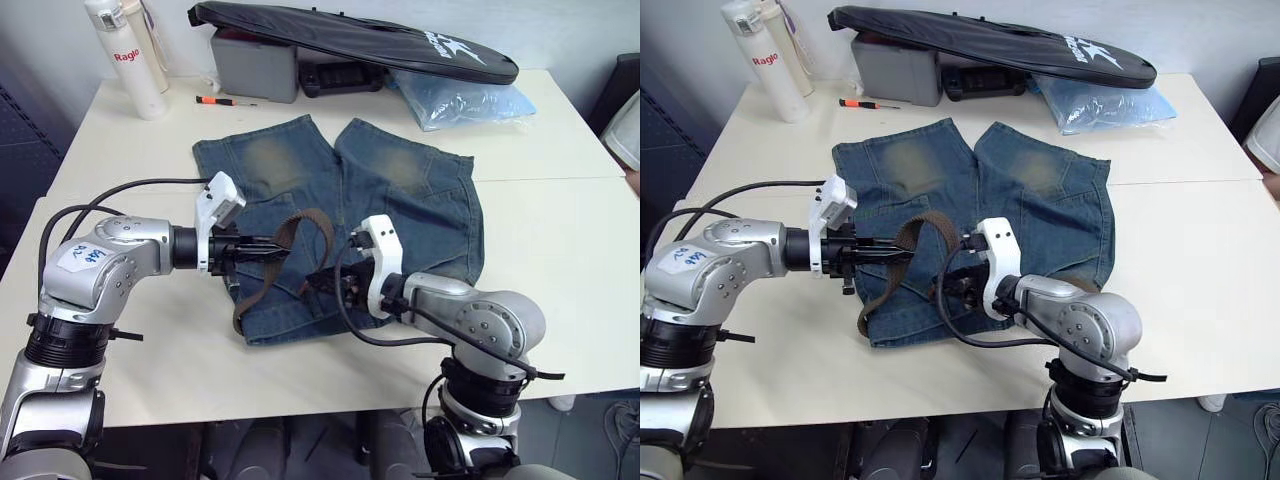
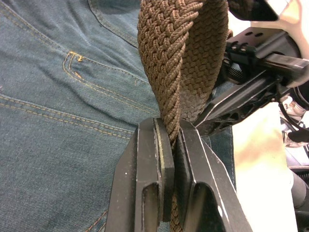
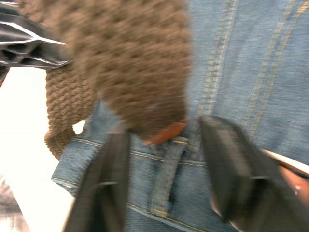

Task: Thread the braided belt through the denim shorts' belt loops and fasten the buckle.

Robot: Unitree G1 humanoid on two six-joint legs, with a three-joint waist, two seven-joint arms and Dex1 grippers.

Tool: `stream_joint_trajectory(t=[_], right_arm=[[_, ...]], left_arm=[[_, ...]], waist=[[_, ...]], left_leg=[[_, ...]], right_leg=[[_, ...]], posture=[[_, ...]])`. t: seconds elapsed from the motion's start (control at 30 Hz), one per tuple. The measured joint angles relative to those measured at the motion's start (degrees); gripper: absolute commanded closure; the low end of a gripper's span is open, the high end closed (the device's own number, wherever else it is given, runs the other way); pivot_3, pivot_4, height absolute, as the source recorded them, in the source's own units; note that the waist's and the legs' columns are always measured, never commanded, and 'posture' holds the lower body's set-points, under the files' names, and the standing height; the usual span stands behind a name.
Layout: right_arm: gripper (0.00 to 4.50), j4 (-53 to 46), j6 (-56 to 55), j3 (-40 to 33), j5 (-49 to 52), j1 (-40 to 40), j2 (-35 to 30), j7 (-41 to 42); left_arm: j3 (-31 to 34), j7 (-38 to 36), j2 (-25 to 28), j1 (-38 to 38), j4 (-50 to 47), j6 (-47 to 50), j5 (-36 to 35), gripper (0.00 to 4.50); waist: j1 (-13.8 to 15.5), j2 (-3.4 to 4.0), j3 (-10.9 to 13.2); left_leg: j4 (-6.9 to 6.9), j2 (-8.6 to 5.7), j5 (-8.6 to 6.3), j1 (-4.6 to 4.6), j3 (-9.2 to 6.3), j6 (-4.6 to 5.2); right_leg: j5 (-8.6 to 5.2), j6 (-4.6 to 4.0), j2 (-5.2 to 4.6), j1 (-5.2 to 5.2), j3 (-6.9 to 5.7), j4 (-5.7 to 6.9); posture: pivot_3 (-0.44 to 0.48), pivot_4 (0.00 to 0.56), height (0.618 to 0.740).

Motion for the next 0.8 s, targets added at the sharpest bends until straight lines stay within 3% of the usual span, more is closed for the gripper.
stream_joint_trajectory(t=[0.03,0.2,0.33,0.4,0.5,0.57,0.6,0.73,0.8], right_arm=[[4.48,0.09,0.00,-0.20,-0.02,0.02,0.00,-0.03],[4.48,0.16,0.02,-1.80,0.19,0.09,-1.03,0.22],[4.48,0.16,0.03,-2.72,1.32,-0.79,-5.60,1.99],[4.48,0.08,-0.02,-2.69,2.23,-3.32,-11.66,4.06],[4.50,0.00,-3.97,1.24,2.46,-6.99,-23.65,8.07],[4.50,0.19,-5.82,2.88,2.16,-7.59,-26.06,9.00],[4.50,0.90,-9.28,6.43,1.39,-8.35,-29.30,10.56],[4.50,3.49,-15.45,12.54,-0.22,-8.87,-32.46,12.72],[4.50,4.92,-18.36,14.84,-1.45,-9.42,-33.67,13.58]], left_arm=[[0.00,-0.03,-0.21,0.03,0.00,0.00,0.09,4.50],[0.05,-0.57,-0.23,0.75,-0.02,0.00,0.14,4.50],[0.45,-0.68,-0.07,1.17,-0.03,0.05,0.09,4.50],[1.74,-1.10,0.41,1.89,-0.02,0.24,-0.14,4.50],[4.98,-1.19,1.76,2.77,0.34,2.69,-1.89,3.23],[6.27,-1.06,1.85,2.96,0.42,3.84,-2.66,2.58],[8.99,-0.35,1.89,3.64,0.19,5.98,-4.55,2.11],[15.57,2.95,1.87,4.89,-0.67,10.89,-8.72,0.33],[21.13,5.51,1.89,5.02,-0.86,14.50,-12.01,0.08]], waist=[[0.00,0.00,0.00],[0.00,0.00,0.00],[0.03,0.00,0.00],[0.03,0.00,0.00],[-0.02,0.01,0.01],[-0.14,0.00,0.00],[-0.51,0.00,0.00],[-1.02,-0.01,0.00],[-1.18,-0.01,0.00]], left_leg=[[0.00,0.00,0.00,0.00,0.00,0.00],[0.00,0.00,0.00,0.00,0.00,0.01],[0.02,0.00,-0.01,0.00,0.01,0.02],[0.04,0.00,-0.03,0.00,0.03,0.07],[-0.02,0.01,-0.04,0.01,0.05,0.08],[-0.02,0.02,-0.04,0.01,0.05,0.09],[-0.02,0.02,-0.05,0.02,0.08,0.10],[0.00,0.02,-0.06,-0.01,0.09,0.11],[0.02,0.03,-0.06,0.00,0.09,0.12]], right_leg=[[0.00,0.00,0.00,0.00,0.00,0.00],[0.00,0.00,0.00,0.00,0.01,0.01],[0.00,0.00,0.00,0.00,0.01,0.01],[0.00,0.00,0.00,0.00,0.04,0.01],[0.00,0.00,0.01,-0.01,0.04,-0.02],[0.00,0.00,0.02,-0.01,0.04,-0.04],[0.00,0.00,0.01,-0.01,0.07,-0.05],[0.00,0.00,0.01,-0.01,0.08,-0.05],[0.00,0.00,0.01,-0.02,0.08,-0.05]], posture=[[0.000,0.150,0.740],[0.000,0.150,0.740],[0.000,0.150,0.740],[0.000,0.150,0.740],[0.000,0.150,0.740],[0.000,0.150,0.740],[0.000,0.150,0.740],[0.000,0.150,0.740],[0.000,0.150,0.740]])
